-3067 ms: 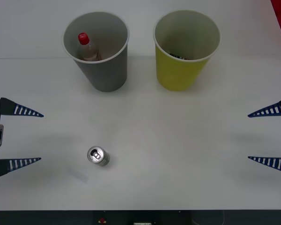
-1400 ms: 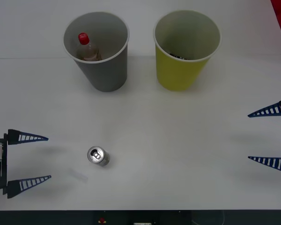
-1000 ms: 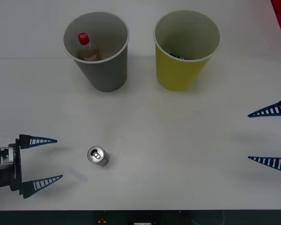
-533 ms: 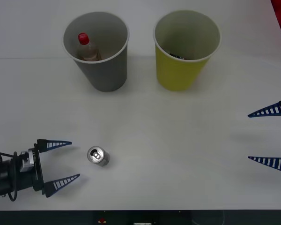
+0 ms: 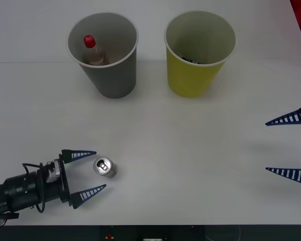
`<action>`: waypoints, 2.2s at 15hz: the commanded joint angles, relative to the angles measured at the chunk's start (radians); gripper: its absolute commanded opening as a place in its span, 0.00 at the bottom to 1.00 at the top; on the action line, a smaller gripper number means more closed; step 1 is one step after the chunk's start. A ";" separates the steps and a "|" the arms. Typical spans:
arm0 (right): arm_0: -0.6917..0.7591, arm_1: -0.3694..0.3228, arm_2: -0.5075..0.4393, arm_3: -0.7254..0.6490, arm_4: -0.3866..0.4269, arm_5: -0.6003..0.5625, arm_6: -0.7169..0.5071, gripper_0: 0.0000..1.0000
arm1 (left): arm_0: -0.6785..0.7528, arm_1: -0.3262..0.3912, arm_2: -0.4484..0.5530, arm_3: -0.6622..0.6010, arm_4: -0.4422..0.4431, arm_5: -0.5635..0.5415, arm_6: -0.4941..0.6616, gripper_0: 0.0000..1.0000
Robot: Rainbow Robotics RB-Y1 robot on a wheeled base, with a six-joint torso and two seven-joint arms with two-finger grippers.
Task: Put the can into the green bin and the plastic bottle into the gray bin
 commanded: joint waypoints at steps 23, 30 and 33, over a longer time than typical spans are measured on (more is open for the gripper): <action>0.000 0.000 0.000 0.000 0.000 0.000 0.000 1.00 | -0.043 -0.081 -0.040 -0.033 -0.004 0.040 -0.011 0.00; 0.000 0.000 0.000 0.000 0.000 0.000 0.000 1.00 | -0.004 0.017 0.002 -0.337 -0.158 0.190 0.257 0.00; 0.000 0.000 0.000 0.000 0.000 0.000 0.000 1.00 | 0.022 0.080 0.004 -0.584 -0.257 0.426 0.446 0.00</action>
